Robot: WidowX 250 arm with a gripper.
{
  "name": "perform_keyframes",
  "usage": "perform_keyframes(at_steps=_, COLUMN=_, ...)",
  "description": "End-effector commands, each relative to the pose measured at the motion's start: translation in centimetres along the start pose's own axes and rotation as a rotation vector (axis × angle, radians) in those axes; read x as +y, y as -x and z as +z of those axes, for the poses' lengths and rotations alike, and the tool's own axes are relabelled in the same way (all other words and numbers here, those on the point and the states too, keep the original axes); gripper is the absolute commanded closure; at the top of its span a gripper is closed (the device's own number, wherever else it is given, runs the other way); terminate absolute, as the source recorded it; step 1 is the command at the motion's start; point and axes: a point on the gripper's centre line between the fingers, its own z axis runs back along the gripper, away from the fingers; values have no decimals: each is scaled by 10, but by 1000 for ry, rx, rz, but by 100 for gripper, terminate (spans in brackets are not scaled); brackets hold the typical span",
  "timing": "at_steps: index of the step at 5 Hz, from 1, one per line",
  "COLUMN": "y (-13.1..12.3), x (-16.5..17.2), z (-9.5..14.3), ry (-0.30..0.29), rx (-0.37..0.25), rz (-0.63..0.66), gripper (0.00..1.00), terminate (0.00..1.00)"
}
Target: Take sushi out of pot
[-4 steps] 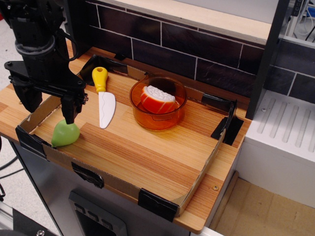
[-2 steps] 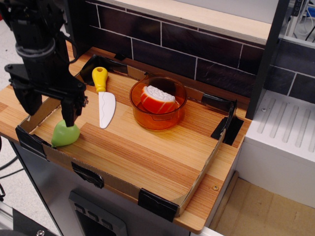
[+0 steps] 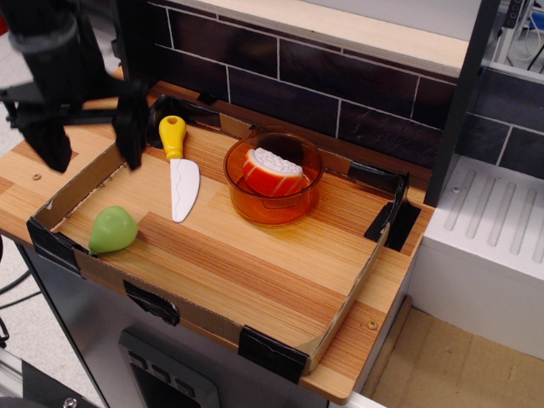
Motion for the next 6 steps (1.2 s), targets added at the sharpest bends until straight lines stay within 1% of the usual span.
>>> perform_keyframes(at_steps=1, y=-44, x=-24, z=19, ry=-11, rx=21, rz=482, gripper=0, terminate=0)
perform_keyframes(at_steps=2, y=-49, x=-39, z=17, ry=-2, rx=73, rz=712, gripper=0, terminate=0)
perform_keyframes(at_steps=3, y=-50, x=-58, z=9, ry=22, rx=135, rz=835, gripper=0, terminate=0)
perform_keyframes(at_steps=4, y=-49, x=-77, z=-5, ry=27, rx=123, rz=909, gripper=0, terminate=0)
perform_keyframes(at_steps=5, y=-35, x=-95, z=-21, ry=13, rx=133, rz=925, gripper=0, terminate=0)
perform_keyframes(at_steps=6, y=-28, x=-110, z=-36, ry=-1, rx=160, rz=929, gripper=0, terminate=0)
